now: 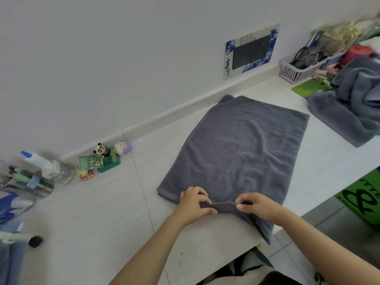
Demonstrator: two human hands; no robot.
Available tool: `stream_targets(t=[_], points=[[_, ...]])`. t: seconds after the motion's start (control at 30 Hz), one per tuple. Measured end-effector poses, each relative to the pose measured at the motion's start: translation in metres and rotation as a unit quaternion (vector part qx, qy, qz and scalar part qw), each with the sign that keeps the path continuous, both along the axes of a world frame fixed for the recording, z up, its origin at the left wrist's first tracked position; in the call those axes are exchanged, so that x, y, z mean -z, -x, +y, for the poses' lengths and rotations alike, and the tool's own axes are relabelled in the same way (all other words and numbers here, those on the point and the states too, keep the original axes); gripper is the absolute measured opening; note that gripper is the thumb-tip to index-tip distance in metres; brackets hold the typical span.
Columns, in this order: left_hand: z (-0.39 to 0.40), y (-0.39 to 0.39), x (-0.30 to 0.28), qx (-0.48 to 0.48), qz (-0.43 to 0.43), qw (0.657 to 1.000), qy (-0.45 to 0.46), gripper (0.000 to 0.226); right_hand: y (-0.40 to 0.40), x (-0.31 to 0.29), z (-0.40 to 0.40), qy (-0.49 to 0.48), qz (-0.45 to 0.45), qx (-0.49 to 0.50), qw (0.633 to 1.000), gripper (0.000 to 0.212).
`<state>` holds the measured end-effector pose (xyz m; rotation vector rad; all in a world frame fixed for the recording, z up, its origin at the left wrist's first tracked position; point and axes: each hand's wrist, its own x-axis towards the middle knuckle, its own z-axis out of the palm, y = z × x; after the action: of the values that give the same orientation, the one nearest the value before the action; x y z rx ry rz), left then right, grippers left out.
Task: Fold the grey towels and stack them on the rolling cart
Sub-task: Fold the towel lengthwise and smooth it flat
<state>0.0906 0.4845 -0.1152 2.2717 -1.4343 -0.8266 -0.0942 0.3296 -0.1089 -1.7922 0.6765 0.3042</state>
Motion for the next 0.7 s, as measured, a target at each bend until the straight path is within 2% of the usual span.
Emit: stream_targets(t=[0.1, 0.2, 0.4, 0.53, 0.7], points=[[-0.008, -0.006, -0.003, 0.032, -0.006, 0.999, -0.040, 0.035, 0.020, -0.015, -0.028, -0.026, 0.024, -0.011, 0.999, 0.016], [-0.019, -0.012, -0.009, 0.065, 0.038, 0.993, -0.091, 0.034, 0.038, -0.024, -0.050, -0.017, 0.052, -0.034, 0.998, 0.016], [-0.078, -0.010, -0.053, 0.177, 0.062, 0.957, -0.220, 0.043, 0.061, -0.043, -0.079, -0.011, 0.123, -0.096, 0.988, 0.014], [-0.131, -0.014, -0.070, 0.203, 0.021, 0.955, -0.217, 0.044, 0.060, -0.050, -0.109, 0.072, 0.153, -0.065, 0.983, 0.012], [-0.190, -0.025, -0.070, 0.174, -0.067, 0.965, -0.183, 0.043, 0.033, -0.052, -0.153, 0.175, 0.170, 0.007, 0.970, 0.013]])
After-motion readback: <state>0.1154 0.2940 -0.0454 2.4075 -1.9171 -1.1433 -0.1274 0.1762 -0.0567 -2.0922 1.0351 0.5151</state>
